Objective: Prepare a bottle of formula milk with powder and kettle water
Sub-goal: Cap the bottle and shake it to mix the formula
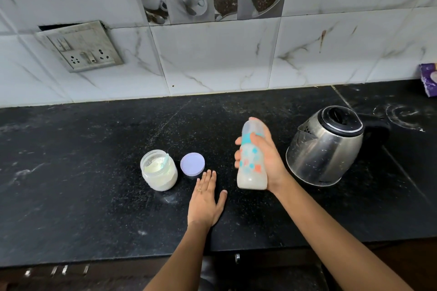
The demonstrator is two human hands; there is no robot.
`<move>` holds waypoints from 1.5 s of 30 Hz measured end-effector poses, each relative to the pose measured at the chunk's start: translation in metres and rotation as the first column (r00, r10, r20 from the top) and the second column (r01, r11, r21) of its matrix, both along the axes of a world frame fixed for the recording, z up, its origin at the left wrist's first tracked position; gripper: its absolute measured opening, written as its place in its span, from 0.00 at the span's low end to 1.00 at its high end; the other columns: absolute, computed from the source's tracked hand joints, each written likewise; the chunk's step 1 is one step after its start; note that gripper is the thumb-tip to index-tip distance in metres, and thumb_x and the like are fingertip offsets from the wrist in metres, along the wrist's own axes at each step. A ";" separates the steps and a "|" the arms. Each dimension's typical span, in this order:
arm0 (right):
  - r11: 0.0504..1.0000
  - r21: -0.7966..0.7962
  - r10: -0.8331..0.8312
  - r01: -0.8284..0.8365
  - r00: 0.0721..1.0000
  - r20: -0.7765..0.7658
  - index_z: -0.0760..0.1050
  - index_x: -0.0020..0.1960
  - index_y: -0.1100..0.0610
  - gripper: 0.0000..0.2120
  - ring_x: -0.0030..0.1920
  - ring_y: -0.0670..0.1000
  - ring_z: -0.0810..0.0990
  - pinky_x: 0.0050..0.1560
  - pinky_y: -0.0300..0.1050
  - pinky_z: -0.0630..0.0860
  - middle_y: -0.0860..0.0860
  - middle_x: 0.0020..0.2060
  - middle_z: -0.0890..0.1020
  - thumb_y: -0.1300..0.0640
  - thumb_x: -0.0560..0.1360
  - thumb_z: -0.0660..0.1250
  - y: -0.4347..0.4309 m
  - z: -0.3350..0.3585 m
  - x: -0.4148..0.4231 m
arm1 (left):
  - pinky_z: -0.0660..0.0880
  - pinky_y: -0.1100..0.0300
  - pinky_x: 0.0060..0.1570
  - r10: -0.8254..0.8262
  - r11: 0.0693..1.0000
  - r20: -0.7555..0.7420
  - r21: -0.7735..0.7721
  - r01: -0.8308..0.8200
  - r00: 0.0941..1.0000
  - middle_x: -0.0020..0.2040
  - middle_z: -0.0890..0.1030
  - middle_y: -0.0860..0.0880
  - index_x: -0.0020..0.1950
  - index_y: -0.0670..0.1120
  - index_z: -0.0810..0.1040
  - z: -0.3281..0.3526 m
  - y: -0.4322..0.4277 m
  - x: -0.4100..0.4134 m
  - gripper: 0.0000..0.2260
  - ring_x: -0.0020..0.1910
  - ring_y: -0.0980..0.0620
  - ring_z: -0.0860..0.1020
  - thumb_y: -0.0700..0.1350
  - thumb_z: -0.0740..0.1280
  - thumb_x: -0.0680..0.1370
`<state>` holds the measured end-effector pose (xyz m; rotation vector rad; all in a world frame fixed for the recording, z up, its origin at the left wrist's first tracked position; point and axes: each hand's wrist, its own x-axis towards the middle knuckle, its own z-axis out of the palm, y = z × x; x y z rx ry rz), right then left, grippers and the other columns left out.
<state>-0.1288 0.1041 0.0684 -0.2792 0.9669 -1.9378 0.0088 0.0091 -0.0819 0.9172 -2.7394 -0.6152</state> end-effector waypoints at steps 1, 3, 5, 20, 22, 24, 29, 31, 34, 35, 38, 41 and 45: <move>1.000 -0.012 0.020 -0.021 0.998 -0.063 0.66 0.67 0.49 0.26 0.30 0.53 0.76 0.29 0.45 0.76 0.55 0.38 0.79 0.54 0.70 0.68 0.003 0.000 0.004 | 0.36 0.64 0.73 0.001 1.000 0.002 -0.004 -0.001 1.000 0.79 0.51 0.51 0.79 0.46 0.51 0.000 0.000 0.000 0.29 0.77 0.57 0.44 0.56 0.54 0.82; 0.998 -0.024 -0.058 0.058 0.998 0.004 0.65 0.69 0.51 0.26 0.29 0.52 0.76 0.29 0.44 0.76 0.55 0.38 0.78 0.54 0.72 0.66 0.000 0.002 0.002 | 0.35 0.65 0.73 0.001 1.000 0.001 -0.006 -0.001 1.000 0.79 0.51 0.51 0.79 0.46 0.51 0.000 0.000 0.000 0.29 0.77 0.58 0.44 0.56 0.53 0.82; 0.979 -0.024 -0.191 0.201 0.959 0.211 0.63 0.69 0.54 0.25 0.29 0.51 0.77 0.29 0.43 0.77 0.55 0.40 0.77 0.53 0.75 0.66 -0.008 0.000 -0.008 | 0.35 0.65 0.72 0.005 1.000 -0.004 -0.002 -0.005 1.000 0.79 0.51 0.51 0.79 0.46 0.51 0.000 0.000 0.000 0.29 0.77 0.58 0.44 0.56 0.53 0.82; 0.999 0.048 0.010 -0.010 1.000 -0.006 0.64 0.71 0.50 0.29 0.29 0.53 0.76 0.29 0.45 0.76 0.55 0.38 0.79 0.54 0.71 0.66 -0.002 -0.004 0.004 | 0.35 0.65 0.72 0.003 1.000 0.007 -0.005 -0.003 1.000 0.79 0.50 0.51 0.79 0.46 0.50 0.001 0.001 0.000 0.29 0.77 0.58 0.44 0.56 0.53 0.82; 0.998 0.020 0.058 -0.056 0.991 -0.117 0.66 0.69 0.49 0.27 0.30 0.54 0.76 0.31 0.46 0.76 0.55 0.40 0.79 0.55 0.71 0.66 0.002 -0.002 0.007 | 0.35 0.65 0.72 0.002 1.000 0.011 -0.005 -0.002 1.000 0.79 0.50 0.51 0.79 0.46 0.49 0.001 0.001 0.000 0.29 0.77 0.58 0.44 0.56 0.53 0.82; 0.999 0.007 -0.044 0.044 0.999 0.016 0.62 0.72 0.54 0.31 0.29 0.52 0.76 0.29 0.45 0.76 0.55 0.41 0.78 0.54 0.71 0.67 -0.006 0.001 0.001 | 0.35 0.65 0.72 0.002 1.000 0.009 -0.009 -0.002 1.000 0.79 0.50 0.51 0.79 0.46 0.49 0.001 0.001 0.000 0.29 0.77 0.58 0.44 0.56 0.53 0.82; 1.000 0.021 -0.002 0.001 1.000 0.020 0.62 0.72 0.51 0.30 0.29 0.52 0.76 0.30 0.45 0.76 0.55 0.39 0.79 0.54 0.71 0.66 -0.005 -0.002 -0.001 | 0.34 0.65 0.72 0.000 1.000 0.014 -0.013 0.000 1.000 0.79 0.50 0.51 0.79 0.46 0.49 0.001 0.001 0.000 0.29 0.77 0.58 0.44 0.57 0.53 0.82; 0.997 0.013 0.083 -0.082 0.988 -0.133 0.66 0.68 0.48 0.27 0.31 0.54 0.77 0.31 0.46 0.76 0.55 0.40 0.79 0.55 0.70 0.67 0.002 -0.001 0.006 | 0.35 0.65 0.72 0.001 1.000 0.014 -0.016 -0.001 1.000 0.79 0.50 0.51 0.79 0.46 0.49 0.001 0.001 0.001 0.29 0.77 0.58 0.44 0.57 0.53 0.82; 0.998 0.004 -0.065 0.065 0.997 0.047 0.61 0.73 0.54 0.39 0.30 0.52 0.77 0.30 0.45 0.77 0.55 0.40 0.78 0.51 0.66 0.73 -0.006 0.002 -0.001 | 0.35 0.65 0.72 0.003 1.000 0.008 -0.007 -0.003 1.000 0.79 0.50 0.51 0.79 0.46 0.50 0.001 0.001 0.000 0.29 0.77 0.58 0.44 0.56 0.53 0.82; 0.992 0.017 -0.129 0.128 0.982 0.135 0.59 0.74 0.56 0.39 0.30 0.51 0.77 0.30 0.44 0.77 0.55 0.40 0.78 0.51 0.68 0.72 -0.009 -0.001 -0.006 | 0.35 0.65 0.72 0.004 1.000 0.005 -0.004 -0.004 1.000 0.79 0.50 0.51 0.79 0.46 0.50 0.002 0.001 0.000 0.29 0.77 0.58 0.44 0.56 0.53 0.82; 0.995 0.071 -0.084 0.075 0.989 0.126 0.58 0.75 0.57 0.40 0.29 0.52 0.77 0.29 0.44 0.76 0.55 0.37 0.78 0.51 0.69 0.71 -0.006 -0.007 -0.003 | 0.34 0.66 0.72 -0.001 1.000 0.004 -0.006 0.001 1.000 0.79 0.50 0.51 0.79 0.47 0.50 0.002 0.000 0.001 0.29 0.77 0.58 0.44 0.56 0.53 0.82; 0.997 0.032 0.069 -0.065 0.989 -0.128 0.65 0.69 0.49 0.28 0.30 0.54 0.76 0.31 0.46 0.76 0.56 0.40 0.79 0.54 0.70 0.68 0.006 -0.003 0.013 | 0.34 0.65 0.72 -0.007 1.000 0.006 -0.004 0.007 1.000 0.79 0.50 0.51 0.79 0.46 0.49 0.002 0.001 0.001 0.29 0.77 0.58 0.44 0.56 0.53 0.82; 0.987 -0.004 -0.162 0.164 0.980 0.119 0.61 0.73 0.54 0.27 0.29 0.51 0.76 0.29 0.43 0.76 0.55 0.40 0.77 0.55 0.76 0.65 -0.008 0.000 0.002 | 0.33 0.66 0.71 -0.001 1.000 -0.008 -0.004 0.001 1.000 0.79 0.50 0.51 0.79 0.46 0.50 0.001 0.000 0.000 0.29 0.77 0.57 0.44 0.56 0.53 0.82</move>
